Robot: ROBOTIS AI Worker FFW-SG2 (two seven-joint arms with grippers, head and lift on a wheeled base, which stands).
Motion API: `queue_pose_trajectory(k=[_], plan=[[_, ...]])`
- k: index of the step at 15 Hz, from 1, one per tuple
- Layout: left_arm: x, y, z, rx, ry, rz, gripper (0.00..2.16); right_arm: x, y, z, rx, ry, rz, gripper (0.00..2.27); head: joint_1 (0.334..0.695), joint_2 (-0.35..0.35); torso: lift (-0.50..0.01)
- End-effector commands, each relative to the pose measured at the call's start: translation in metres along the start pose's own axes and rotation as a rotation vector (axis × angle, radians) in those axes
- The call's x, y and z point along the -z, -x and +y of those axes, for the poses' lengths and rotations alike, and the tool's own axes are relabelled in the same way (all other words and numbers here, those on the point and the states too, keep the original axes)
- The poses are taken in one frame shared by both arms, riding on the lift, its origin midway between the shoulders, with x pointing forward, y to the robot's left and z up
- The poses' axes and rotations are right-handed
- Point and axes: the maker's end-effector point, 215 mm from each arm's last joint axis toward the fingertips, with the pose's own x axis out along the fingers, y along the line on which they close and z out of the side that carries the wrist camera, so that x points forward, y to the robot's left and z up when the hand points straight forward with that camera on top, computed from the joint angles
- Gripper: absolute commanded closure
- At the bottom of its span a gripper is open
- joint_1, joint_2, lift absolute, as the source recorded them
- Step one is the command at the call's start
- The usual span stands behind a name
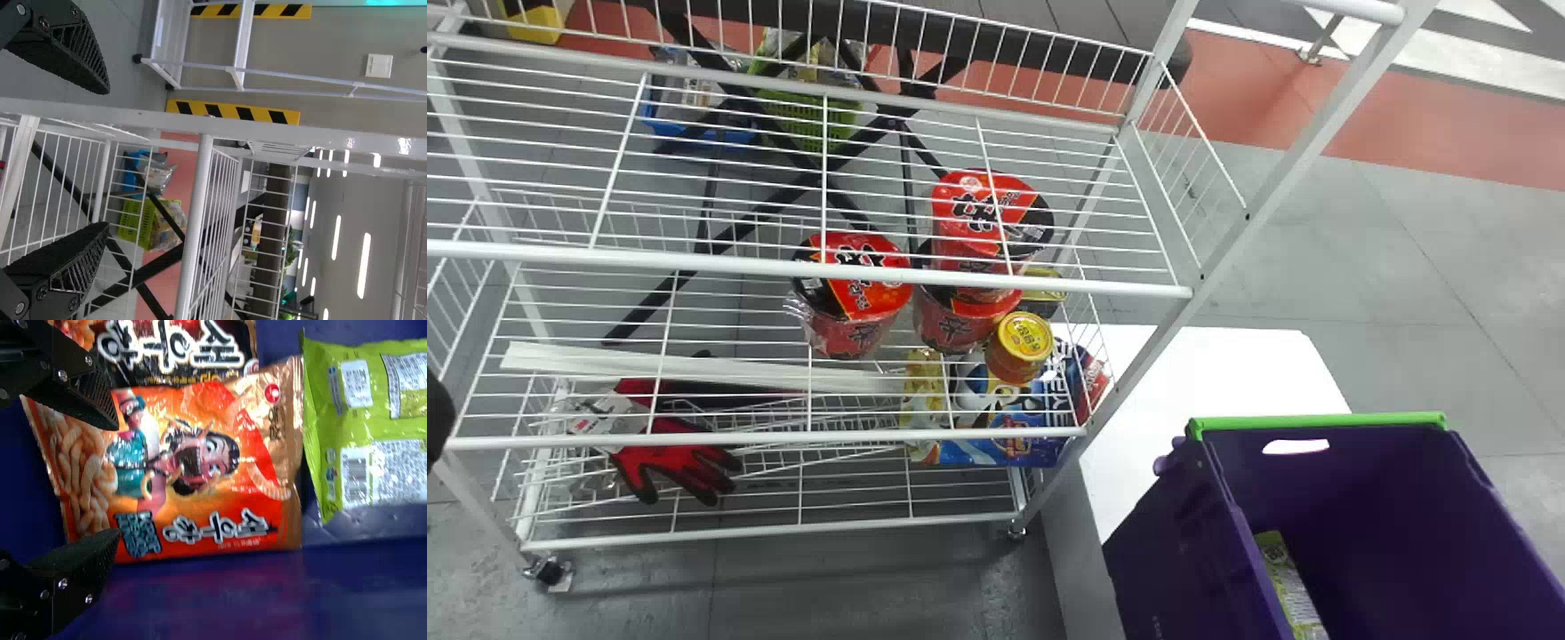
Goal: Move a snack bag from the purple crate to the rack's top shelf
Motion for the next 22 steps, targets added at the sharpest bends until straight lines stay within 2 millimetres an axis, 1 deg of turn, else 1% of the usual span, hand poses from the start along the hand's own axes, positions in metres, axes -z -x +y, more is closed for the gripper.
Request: queue_pose_trajectory(k=[1,3,4,6,8,9,12,14,15,19,21,22], plan=[[0.004,-0.003,0.013,-0.005,0.011,0.006,0.11,0.006,-0.006,0.005,-0.017,-0.024,0.006,0.32,0.695,-0.35,-0.444],[0.008,-0.006,0.025,-0.01,0.019,0.011,0.11,0.012,-0.008,0.011,-0.037,-0.043,0.014,0.32,0.695,-0.35,-0.444],[0.008,-0.008,0.028,-0.005,0.024,0.013,0.11,0.017,-0.009,0.012,-0.042,-0.061,0.026,0.32,0.695,-0.35,-0.444],[0.008,-0.009,0.034,-0.004,0.029,0.012,0.11,0.02,-0.008,0.011,-0.043,-0.071,0.019,0.32,0.695,-0.35,-0.444],[0.008,-0.01,0.035,0.002,0.034,0.01,0.11,0.016,-0.008,0.012,-0.047,-0.063,0.006,0.32,0.695,-0.35,-0.444],[0.007,-0.01,0.03,0.011,0.038,0.009,0.11,0.011,-0.008,0.014,-0.051,-0.054,-0.008,0.33,0.695,-0.35,-0.444],[0.012,-0.007,0.021,0.022,0.046,0.018,0.11,-0.004,-0.001,0.005,-0.039,-0.032,-0.042,0.32,0.695,-0.35,-0.444],[0.016,-0.006,0.023,0.019,0.044,0.025,0.12,-0.01,0.001,0.001,-0.031,-0.03,-0.038,0.33,0.695,-0.35,-0.444],[0.018,-0.005,0.025,0.015,0.041,0.031,0.12,-0.007,0.001,-0.001,-0.028,-0.03,-0.029,0.34,0.695,-0.35,-0.444],[0.024,-0.01,0.039,0.003,0.037,0.037,0.12,0.005,-0.01,0.009,-0.039,-0.034,-0.01,0.34,0.695,-0.35,-0.444],[0.026,-0.014,0.042,0.006,0.04,0.038,0.12,0.012,-0.014,0.012,-0.038,-0.026,-0.018,0.34,0.695,-0.35,-0.444],[0.028,-0.016,0.041,0.014,0.044,0.042,0.12,0.011,-0.016,0.015,-0.041,-0.016,-0.032,0.34,0.695,-0.35,-0.444]])
